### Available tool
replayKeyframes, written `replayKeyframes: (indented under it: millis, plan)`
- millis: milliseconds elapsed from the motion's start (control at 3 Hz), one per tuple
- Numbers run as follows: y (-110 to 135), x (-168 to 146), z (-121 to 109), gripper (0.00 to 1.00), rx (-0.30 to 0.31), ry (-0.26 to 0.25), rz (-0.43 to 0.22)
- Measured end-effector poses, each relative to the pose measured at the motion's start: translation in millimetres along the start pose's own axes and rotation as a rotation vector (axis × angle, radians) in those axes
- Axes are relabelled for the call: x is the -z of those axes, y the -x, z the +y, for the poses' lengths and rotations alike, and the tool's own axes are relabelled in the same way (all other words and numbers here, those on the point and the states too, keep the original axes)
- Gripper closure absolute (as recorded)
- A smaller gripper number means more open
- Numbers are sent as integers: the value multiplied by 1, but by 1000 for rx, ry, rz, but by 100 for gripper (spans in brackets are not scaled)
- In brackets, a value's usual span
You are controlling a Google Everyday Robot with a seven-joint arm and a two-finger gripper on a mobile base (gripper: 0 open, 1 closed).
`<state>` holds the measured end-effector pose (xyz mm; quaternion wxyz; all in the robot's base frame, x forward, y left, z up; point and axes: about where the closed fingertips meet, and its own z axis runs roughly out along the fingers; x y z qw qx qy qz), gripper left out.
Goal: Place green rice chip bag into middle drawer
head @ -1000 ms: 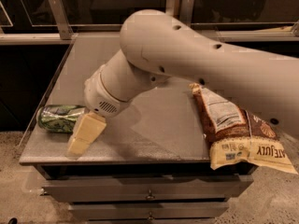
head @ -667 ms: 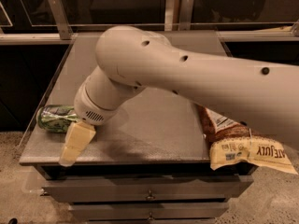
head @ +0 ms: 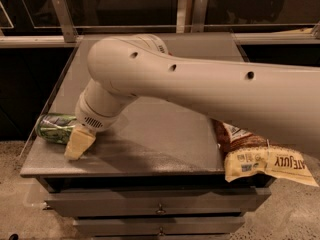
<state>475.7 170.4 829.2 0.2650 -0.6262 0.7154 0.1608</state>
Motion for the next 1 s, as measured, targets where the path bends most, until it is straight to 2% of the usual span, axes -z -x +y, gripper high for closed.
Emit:
replayKeyframes:
  millis: [333, 667, 1000]
  plan:
    - [7, 14, -9, 60, -13, -37, -6]
    - [20, 38, -16, 83, -15, -40, -50]
    - [45, 89, -26, 100, 8, -67, -162]
